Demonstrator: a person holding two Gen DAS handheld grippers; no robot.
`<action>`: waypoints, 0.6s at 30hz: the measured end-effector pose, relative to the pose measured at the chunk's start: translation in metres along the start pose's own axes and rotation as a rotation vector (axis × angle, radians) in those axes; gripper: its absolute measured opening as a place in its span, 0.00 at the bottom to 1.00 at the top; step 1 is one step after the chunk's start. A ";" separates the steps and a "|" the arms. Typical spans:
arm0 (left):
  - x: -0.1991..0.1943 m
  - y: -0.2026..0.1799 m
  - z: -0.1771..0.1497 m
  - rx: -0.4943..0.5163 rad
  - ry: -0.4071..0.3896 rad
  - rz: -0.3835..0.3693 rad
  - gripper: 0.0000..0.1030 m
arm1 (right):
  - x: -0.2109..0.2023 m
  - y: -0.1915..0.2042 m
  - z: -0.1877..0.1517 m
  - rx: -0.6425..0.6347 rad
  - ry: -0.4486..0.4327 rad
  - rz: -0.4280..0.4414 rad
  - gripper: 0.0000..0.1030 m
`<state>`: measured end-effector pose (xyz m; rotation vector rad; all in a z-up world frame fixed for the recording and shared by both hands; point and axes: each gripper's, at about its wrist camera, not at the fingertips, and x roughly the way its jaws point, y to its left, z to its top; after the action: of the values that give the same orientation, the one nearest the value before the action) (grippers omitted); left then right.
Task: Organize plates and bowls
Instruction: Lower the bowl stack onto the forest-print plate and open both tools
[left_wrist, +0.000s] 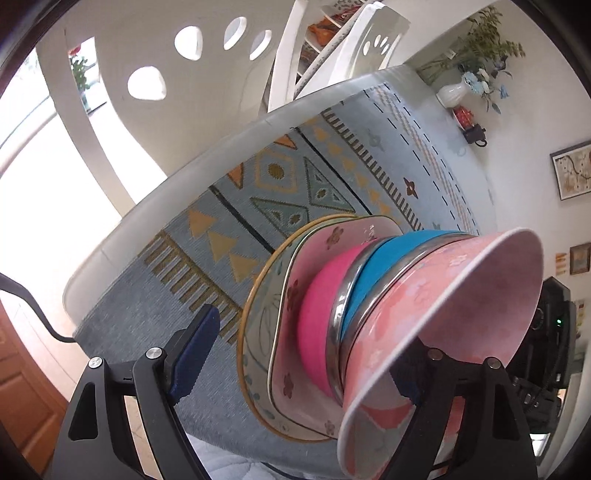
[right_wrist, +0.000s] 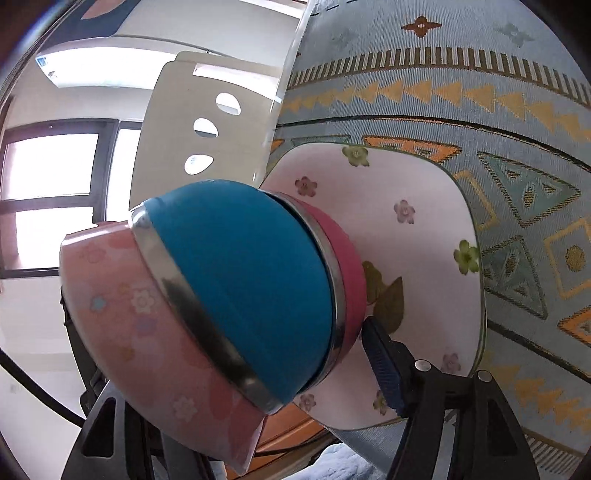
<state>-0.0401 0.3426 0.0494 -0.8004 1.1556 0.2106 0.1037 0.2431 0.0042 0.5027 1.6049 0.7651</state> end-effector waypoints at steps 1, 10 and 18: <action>-0.001 0.000 0.000 -0.001 0.000 -0.002 0.80 | -0.004 -0.001 -0.002 -0.004 -0.005 -0.001 0.65; -0.026 -0.004 0.011 0.001 -0.059 -0.072 0.80 | -0.043 0.012 -0.007 -0.088 -0.105 -0.050 0.65; -0.011 -0.011 0.020 0.012 -0.051 -0.065 0.80 | -0.050 0.010 0.004 -0.072 -0.195 0.023 0.66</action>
<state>-0.0242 0.3509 0.0678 -0.8170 1.0802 0.1689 0.1151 0.2159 0.0457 0.5276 1.3881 0.7644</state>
